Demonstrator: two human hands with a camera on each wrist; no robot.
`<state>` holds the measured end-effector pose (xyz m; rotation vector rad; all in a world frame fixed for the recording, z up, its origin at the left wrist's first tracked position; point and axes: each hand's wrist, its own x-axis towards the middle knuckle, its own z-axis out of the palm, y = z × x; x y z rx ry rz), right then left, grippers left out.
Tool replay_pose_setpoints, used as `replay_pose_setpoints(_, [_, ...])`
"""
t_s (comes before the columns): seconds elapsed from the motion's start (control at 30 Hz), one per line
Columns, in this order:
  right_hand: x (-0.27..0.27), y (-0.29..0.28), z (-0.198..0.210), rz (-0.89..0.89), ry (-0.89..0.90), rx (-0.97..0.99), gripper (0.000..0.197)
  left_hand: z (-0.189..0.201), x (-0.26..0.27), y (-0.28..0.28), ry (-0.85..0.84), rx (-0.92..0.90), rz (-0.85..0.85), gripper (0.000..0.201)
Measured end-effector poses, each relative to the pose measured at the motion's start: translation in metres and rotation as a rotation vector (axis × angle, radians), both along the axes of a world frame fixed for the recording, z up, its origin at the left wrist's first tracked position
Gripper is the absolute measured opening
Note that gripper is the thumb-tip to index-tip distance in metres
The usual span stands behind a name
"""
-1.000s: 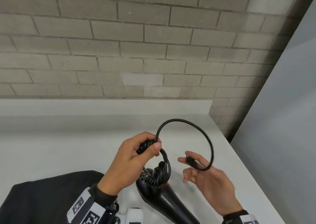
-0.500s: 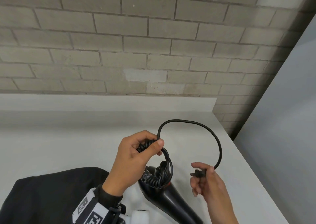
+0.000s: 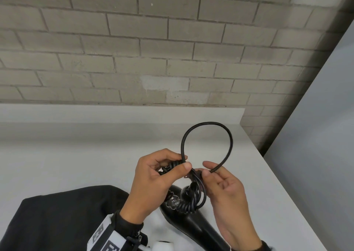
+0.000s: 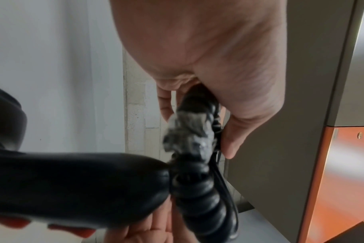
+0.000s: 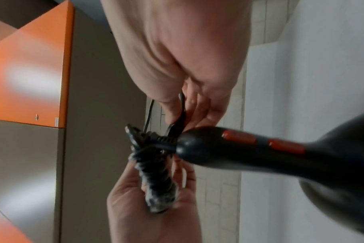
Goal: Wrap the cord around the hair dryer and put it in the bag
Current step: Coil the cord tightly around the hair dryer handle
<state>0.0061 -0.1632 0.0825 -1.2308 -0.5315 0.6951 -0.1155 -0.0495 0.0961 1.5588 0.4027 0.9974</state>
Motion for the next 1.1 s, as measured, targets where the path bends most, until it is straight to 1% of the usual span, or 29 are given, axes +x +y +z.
replay_pose_setpoints(0.1, [-0.009, 0.003, 0.009, 0.131, 0.071, -0.003, 0.035, -0.001, -0.001, 0.001, -0.004, -0.022, 0.001, 0.021])
replay_pose_setpoints(0.2, [-0.013, 0.002, 0.015, 0.276, 0.147, -0.003, 0.028, -0.002, -0.003, 0.002, 0.003, -0.022, 0.004, 0.020])
replay_pose_setpoints(0.27, [-0.015, 0.000, 0.016, 0.344, 0.218, 0.003, 0.028, -0.003, -0.002, 0.001, 0.010, -0.010, 0.006, 0.019])
replay_pose_setpoints(0.33, [-0.017, -0.002, 0.016, 0.339, 0.291, 0.019, 0.033, -0.004, 0.000, -0.001, 0.019, 0.017, 0.018, 0.019])
replay_pose_setpoints(0.43, [-0.019, -0.007, 0.018, 0.253, 0.336, 0.017, 0.039, -0.006, 0.001, -0.002, 0.034, 0.028, 0.075, 0.011])
replay_pose_setpoints(0.47, [-0.019, -0.009, 0.021, 0.228, 0.335, 0.027, 0.045, -0.007, 0.002, -0.002, 0.044, 0.030, 0.095, 0.010])
replay_pose_setpoints(0.53, [-0.022, -0.012, 0.024, 0.229, 0.297, 0.039, 0.063, -0.007, 0.002, -0.003, 0.061, 0.039, 0.118, 0.010])
replay_pose_setpoints(0.6, [-0.027, -0.014, 0.026, 0.269, 0.142, -0.017, 0.076, -0.006, 0.003, -0.006, 0.076, 0.066, 0.127, 0.011])
replay_pose_setpoints(0.63, [-0.028, -0.015, 0.025, 0.294, 0.017, -0.063, 0.076, -0.005, 0.004, -0.007, 0.080, 0.086, 0.134, 0.011])
replay_pose_setpoints(0.7, [-0.031, -0.016, 0.029, 0.333, -0.238, -0.145, 0.067, -0.003, 0.004, -0.010, 0.086, 0.142, 0.157, 0.012])
replay_pose_setpoints(0.73, [-0.033, -0.017, 0.033, 0.313, -0.324, -0.169, 0.059, -0.002, 0.004, -0.010, 0.089, 0.168, 0.171, 0.012])
replay_pose_setpoints(0.8, [-0.033, -0.018, 0.037, 0.200, -0.391, -0.189, 0.038, -0.001, 0.004, -0.010, 0.100, 0.213, 0.199, 0.013])
replay_pose_setpoints(0.87, [-0.033, -0.019, 0.038, 0.138, -0.456, -0.209, 0.027, -0.001, 0.004, -0.011, 0.103, 0.253, 0.224, 0.017])
replay_pose_setpoints(0.93, [-0.032, -0.020, 0.037, 0.131, -0.579, -0.241, 0.020, -0.001, 0.004, -0.011, 0.093, 0.275, 0.232, 0.022])
replay_pose_setpoints(1.0, [-0.028, -0.023, 0.037, 0.108, -0.739, -0.260, 0.017, 0.000, 0.004, -0.013, 0.075, 0.282, 0.237, 0.024])
replay_pose_setpoints(1.07, [-0.022, -0.026, 0.041, 0.010, -0.951, -0.290, 0.015, 0.000, 0.004, -0.013, 0.077, 0.296, 0.253, 0.022])
replay_pose_setpoints(1.1, [-0.018, -0.028, 0.046, -0.036, -1.014, -0.261, 0.016, 0.000, 0.004, -0.013, 0.087, 0.306, 0.262, 0.021])
